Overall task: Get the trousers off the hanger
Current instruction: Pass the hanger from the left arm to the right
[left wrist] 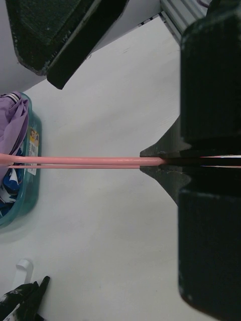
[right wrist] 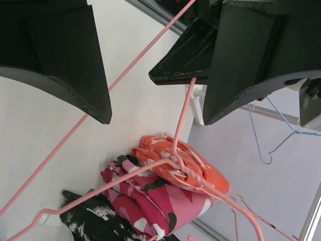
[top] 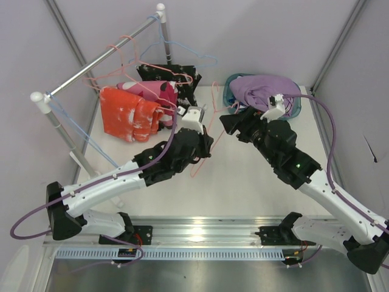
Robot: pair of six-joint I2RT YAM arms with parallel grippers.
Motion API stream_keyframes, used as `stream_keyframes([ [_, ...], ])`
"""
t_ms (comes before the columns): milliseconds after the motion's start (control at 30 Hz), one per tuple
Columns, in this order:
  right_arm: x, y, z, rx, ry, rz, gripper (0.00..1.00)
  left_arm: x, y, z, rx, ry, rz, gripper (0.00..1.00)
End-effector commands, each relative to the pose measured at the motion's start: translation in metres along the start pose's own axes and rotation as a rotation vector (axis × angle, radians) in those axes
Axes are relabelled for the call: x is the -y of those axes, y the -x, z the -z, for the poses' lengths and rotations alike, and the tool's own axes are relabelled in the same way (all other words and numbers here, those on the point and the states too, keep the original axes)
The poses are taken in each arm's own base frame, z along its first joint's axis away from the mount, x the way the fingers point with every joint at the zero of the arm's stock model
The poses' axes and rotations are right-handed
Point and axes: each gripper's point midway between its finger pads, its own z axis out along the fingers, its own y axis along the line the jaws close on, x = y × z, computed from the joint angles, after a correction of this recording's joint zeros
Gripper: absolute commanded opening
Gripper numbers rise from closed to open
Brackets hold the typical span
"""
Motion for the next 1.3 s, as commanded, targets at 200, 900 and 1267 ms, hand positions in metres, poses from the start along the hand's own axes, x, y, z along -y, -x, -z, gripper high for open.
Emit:
stream_keyframes([
  [200, -0.022, 0.009, -0.014, 0.051, 0.085, -0.021, 0.78, 0.017, 0.029, -0.001, 0.081, -0.018, 0.082, 0.0],
  [900, -0.031, -0.013, -0.05, -0.018, 0.125, 0.012, 0.05, 0.037, 0.019, -0.001, 0.047, -0.078, 0.025, 0.0],
  [1267, -0.032, 0.016, -0.021, -0.234, 0.283, 0.125, 0.0, 0.038, 0.054, 0.052, 0.106, -0.223, -0.126, 0.73],
])
